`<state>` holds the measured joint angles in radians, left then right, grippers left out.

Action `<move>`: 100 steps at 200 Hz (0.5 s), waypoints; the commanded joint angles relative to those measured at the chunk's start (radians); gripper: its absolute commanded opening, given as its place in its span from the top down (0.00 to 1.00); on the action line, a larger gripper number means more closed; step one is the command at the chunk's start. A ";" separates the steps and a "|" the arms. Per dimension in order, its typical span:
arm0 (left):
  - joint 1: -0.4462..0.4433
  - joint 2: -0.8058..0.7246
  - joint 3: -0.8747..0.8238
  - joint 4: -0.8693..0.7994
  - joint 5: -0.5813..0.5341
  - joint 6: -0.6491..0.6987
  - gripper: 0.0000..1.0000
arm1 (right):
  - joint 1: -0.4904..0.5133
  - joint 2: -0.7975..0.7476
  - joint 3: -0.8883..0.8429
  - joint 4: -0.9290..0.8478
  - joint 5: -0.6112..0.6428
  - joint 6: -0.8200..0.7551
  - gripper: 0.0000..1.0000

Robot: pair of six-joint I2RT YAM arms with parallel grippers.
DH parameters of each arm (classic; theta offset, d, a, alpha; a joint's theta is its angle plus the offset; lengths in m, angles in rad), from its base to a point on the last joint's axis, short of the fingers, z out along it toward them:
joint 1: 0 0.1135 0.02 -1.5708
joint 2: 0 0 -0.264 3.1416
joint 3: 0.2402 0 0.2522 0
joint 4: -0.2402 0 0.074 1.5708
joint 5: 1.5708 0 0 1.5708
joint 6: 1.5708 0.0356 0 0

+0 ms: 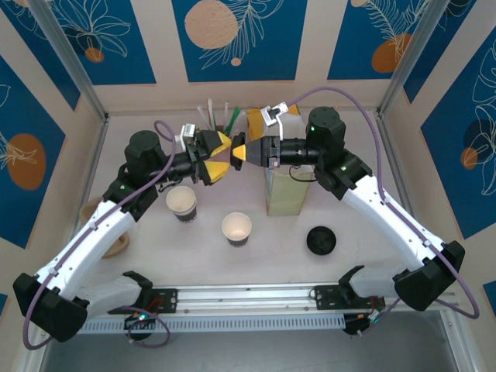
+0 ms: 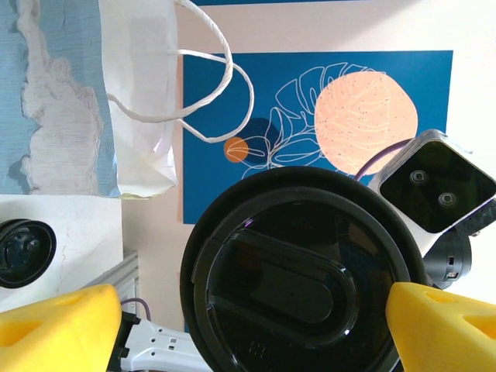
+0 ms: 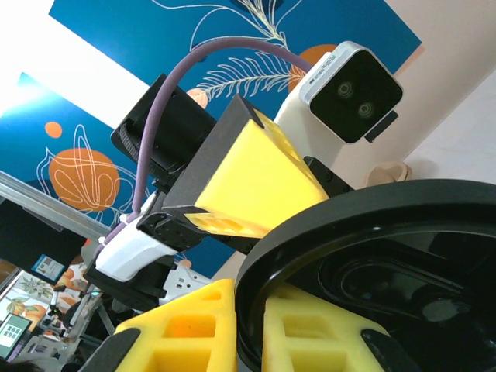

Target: Pack the takeout coffee

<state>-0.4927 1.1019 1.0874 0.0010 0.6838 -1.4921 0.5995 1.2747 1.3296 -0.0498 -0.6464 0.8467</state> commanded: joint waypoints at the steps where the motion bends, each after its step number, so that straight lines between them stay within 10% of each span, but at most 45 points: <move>1: 0.008 -0.002 0.034 0.074 0.017 -0.022 0.11 | -0.006 0.010 0.027 0.011 -0.036 0.008 0.88; 100: 0.008 -0.005 0.009 0.122 0.035 -0.068 0.11 | -0.001 0.042 0.051 0.046 -0.074 0.027 0.88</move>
<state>-0.4927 1.1030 1.0874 0.0757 0.6910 -1.5417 0.5945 1.3132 1.3411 -0.0223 -0.6895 0.8658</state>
